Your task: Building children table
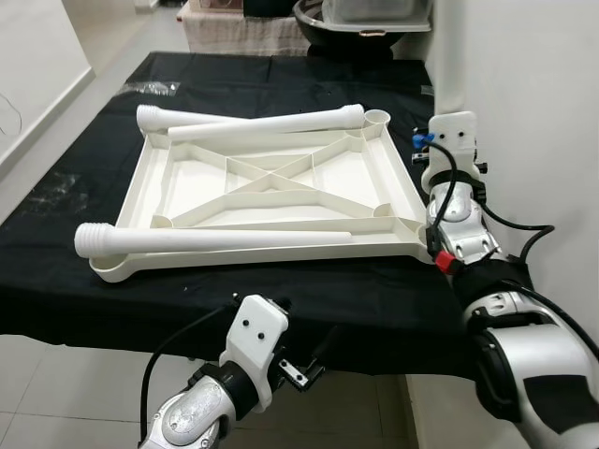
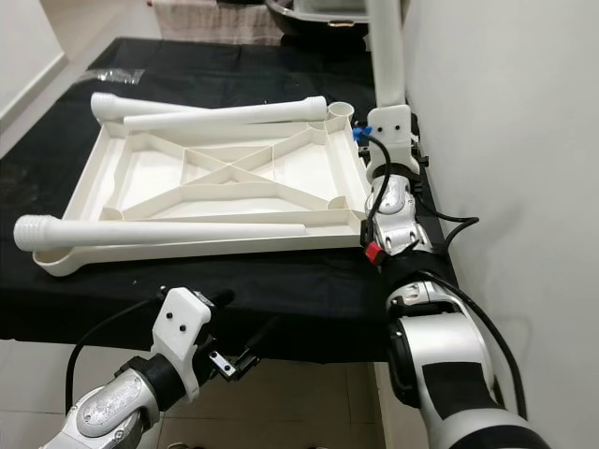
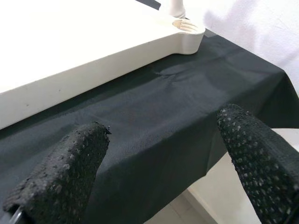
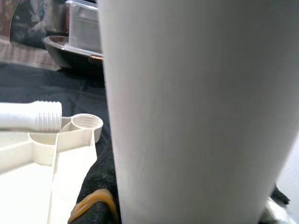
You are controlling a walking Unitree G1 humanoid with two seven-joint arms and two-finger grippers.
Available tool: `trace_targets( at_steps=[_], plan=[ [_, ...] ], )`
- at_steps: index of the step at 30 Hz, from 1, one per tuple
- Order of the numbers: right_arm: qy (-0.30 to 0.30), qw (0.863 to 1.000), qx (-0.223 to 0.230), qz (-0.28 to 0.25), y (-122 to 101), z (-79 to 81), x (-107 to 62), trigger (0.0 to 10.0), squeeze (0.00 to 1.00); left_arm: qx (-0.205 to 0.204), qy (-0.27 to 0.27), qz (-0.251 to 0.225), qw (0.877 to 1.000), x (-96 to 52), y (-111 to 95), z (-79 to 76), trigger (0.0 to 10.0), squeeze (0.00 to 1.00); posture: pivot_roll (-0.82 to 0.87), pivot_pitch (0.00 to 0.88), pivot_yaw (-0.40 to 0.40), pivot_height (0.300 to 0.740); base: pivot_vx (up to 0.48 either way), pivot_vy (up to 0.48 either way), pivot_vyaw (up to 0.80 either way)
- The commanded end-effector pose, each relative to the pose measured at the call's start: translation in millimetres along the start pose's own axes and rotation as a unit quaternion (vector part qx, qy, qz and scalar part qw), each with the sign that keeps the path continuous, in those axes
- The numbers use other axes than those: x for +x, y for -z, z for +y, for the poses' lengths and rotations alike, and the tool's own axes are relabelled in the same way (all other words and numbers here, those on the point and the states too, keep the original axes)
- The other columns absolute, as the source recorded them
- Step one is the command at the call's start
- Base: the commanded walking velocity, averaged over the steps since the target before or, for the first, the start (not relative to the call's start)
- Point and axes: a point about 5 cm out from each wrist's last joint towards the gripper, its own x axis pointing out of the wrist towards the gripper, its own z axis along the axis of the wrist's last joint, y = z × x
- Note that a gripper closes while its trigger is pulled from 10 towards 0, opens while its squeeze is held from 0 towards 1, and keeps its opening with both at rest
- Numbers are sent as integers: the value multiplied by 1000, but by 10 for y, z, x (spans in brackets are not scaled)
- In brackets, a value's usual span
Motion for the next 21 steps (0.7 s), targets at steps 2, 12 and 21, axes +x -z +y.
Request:
trace_targets(
  at_steps=[2, 12, 21],
  plan=[
    [2, 998, 22, 51, 201, 35, -62, 0, 0, 2, -4, 8, 1000, -9, 25, -5, 10000, 0, 106, 228, -28, 740, 0, 0, 0],
    [-66, 980, 167, 89, 64, 568, -297, 0, 0, 6, -2, 15, 1000, 88, 83, 27, 10000, 0, 75, 182, -24, 740, 0, 0, 0],
    [-174, 950, 253, 62, -337, 1186, -763, 0, 0, -2, -19, 11, 1000, 98, 92, 85, 10000, 0, 64, 172, -33, 740, 0, 0, 0]
  ],
)
